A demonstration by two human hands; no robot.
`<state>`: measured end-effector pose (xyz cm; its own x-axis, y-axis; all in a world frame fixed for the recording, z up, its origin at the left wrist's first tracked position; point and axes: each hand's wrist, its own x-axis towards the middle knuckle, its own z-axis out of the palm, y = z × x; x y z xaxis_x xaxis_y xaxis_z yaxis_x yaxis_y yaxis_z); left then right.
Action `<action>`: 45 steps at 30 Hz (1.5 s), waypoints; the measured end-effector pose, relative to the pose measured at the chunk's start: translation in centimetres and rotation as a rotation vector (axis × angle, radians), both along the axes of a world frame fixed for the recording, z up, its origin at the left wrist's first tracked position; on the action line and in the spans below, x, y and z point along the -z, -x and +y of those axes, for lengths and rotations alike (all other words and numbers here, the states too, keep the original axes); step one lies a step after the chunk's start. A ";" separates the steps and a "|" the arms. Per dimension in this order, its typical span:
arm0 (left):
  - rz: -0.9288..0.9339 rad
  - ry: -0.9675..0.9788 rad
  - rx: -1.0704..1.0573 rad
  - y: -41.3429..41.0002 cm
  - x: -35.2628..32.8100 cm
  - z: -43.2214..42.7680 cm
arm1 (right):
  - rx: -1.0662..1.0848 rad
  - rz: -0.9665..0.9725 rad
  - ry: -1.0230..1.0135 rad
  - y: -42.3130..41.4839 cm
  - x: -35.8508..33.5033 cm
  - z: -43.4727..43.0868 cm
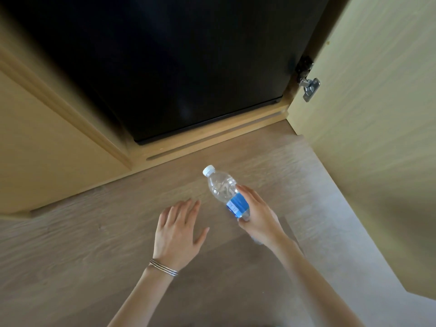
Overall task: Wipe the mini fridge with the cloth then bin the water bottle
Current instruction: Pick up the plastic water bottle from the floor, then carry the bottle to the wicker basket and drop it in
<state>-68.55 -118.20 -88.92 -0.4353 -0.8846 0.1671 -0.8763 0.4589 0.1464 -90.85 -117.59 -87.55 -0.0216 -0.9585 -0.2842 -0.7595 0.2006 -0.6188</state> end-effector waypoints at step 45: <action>-0.014 -0.022 0.332 2.9 -81.7 3.6 | 0.315 0.164 0.032 2.1 -83.5 11.1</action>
<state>-71.42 -114.62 -7.24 -0.7027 -0.6972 0.1415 -0.6814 0.7168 0.1479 -92.96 -106.47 -4.00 -0.3603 -0.9060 -0.2222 -0.7532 0.4230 -0.5037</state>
